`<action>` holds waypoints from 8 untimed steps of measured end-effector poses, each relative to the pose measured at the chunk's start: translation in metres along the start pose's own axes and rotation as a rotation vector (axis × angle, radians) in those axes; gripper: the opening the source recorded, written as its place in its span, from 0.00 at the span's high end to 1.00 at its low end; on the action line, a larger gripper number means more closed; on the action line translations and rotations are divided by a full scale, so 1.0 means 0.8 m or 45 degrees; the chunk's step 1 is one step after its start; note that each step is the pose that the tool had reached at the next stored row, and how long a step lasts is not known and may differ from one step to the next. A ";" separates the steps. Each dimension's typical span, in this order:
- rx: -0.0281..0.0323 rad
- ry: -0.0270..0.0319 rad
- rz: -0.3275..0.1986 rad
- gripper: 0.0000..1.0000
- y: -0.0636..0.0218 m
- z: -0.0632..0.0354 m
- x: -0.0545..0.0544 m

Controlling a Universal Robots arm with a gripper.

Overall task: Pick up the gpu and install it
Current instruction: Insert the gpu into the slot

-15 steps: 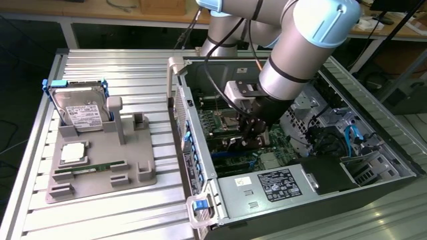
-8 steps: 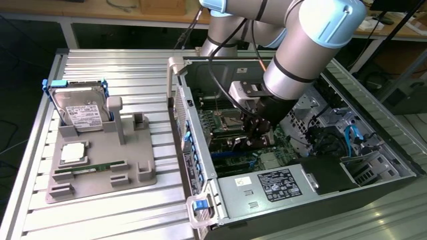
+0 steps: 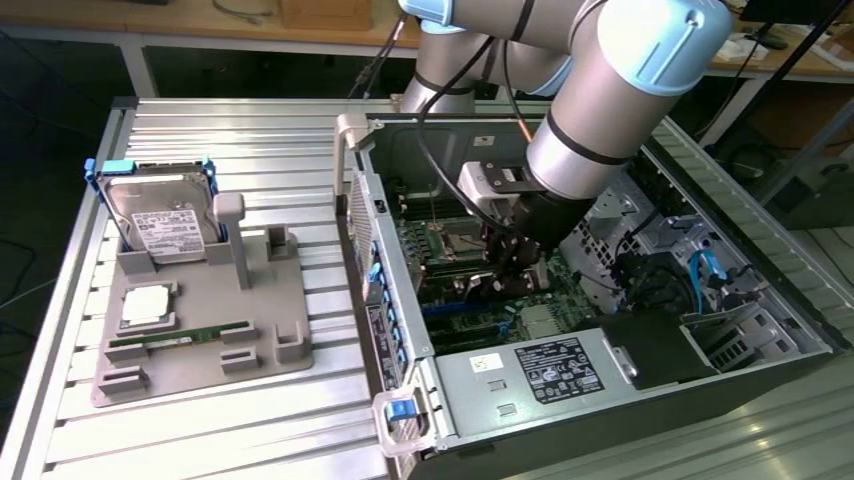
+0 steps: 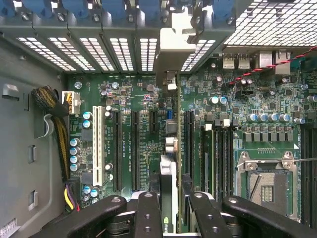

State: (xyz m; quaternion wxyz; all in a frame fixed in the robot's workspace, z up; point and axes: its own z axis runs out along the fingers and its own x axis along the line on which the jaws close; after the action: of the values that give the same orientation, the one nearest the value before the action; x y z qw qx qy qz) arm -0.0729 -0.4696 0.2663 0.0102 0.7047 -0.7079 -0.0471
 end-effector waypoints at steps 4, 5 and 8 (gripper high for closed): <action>-0.0002 -0.0005 0.000 0.73 0.000 -0.003 0.000; -0.0004 -0.0005 0.000 0.73 0.000 -0.004 0.000; -0.0011 -0.0012 0.000 0.73 0.000 -0.004 0.000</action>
State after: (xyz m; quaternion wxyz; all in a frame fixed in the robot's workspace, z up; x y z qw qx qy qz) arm -0.0728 -0.4695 0.2696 0.0102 0.7047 -0.7078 -0.0477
